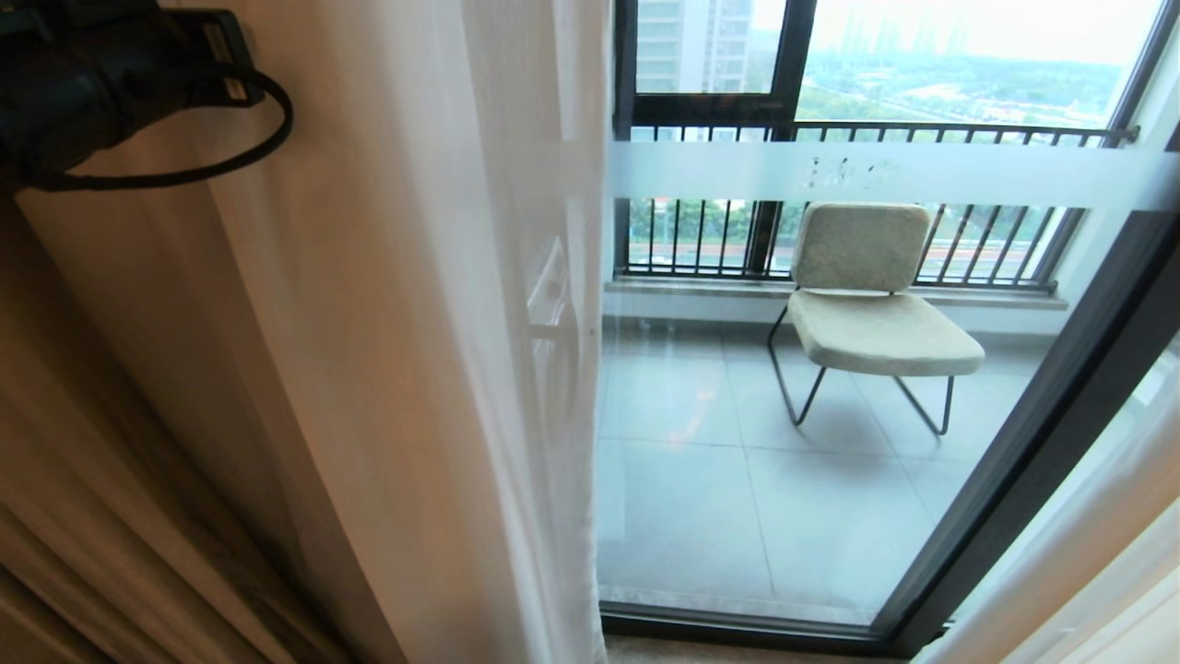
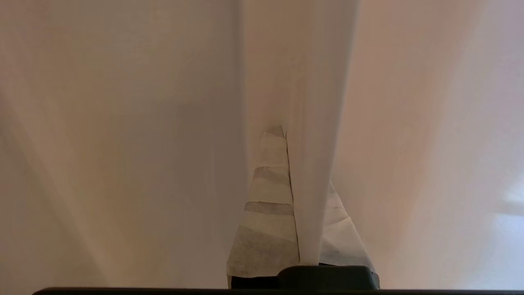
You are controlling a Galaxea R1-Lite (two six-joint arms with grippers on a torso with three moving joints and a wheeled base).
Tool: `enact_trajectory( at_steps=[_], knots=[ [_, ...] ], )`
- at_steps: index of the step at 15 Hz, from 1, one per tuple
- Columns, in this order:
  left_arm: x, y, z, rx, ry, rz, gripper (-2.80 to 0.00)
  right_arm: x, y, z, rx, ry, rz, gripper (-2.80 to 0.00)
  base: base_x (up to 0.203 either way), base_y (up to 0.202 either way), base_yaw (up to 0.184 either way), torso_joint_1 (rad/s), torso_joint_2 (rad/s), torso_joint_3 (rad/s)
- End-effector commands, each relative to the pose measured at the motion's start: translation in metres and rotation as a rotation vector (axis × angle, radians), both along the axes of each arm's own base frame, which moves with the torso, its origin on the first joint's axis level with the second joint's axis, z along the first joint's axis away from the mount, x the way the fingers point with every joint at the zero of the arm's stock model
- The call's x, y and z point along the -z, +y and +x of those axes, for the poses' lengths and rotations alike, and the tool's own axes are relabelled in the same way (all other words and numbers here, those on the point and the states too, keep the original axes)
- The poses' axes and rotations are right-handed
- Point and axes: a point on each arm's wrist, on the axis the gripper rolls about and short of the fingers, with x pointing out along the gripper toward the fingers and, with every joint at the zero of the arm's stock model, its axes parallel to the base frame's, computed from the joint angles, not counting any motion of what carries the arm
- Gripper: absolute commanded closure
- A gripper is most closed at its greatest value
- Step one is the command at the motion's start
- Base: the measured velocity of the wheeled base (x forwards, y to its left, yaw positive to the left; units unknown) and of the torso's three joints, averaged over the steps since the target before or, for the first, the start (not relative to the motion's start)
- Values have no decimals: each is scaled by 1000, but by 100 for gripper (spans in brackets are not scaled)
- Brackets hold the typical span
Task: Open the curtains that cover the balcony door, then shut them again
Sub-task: Pull the inner curtains open on both sides
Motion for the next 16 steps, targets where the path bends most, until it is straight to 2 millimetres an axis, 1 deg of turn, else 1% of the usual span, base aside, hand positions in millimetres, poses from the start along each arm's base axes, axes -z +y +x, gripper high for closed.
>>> enact_trajectory(
  at_steps=[1, 3, 6, 9, 14, 16],
  knots=[
    [0, 0, 0, 1, -3, -2, 0, 0, 0, 0, -1, 1, 0, 0, 0, 0, 0, 0, 0, 0],
    [-3, 1, -1, -4, -12, -5, 0, 0, 0, 0, -1, -1, 0, 0, 0, 0, 0, 0, 0, 0],
    [-6, 4, -4, -5, -19, -74, 0, 0, 0, 0, -1, -1, 0, 0, 0, 0, 0, 0, 0, 0],
    [-6, 13, -3, -34, -22, -83, 0, 0, 0, 0, -1, -1, 0, 0, 0, 0, 0, 0, 0, 0],
    [-6, 36, -2, -104, -25, -114, 0, 0, 0, 0, -1, -1, 0, 0, 0, 0, 0, 0, 0, 0],
    [-5, 53, 0, -162, -23, -114, 0, 0, 0, 0, -1, -1, 0, 0, 0, 0, 0, 0, 0, 0]
  ],
)
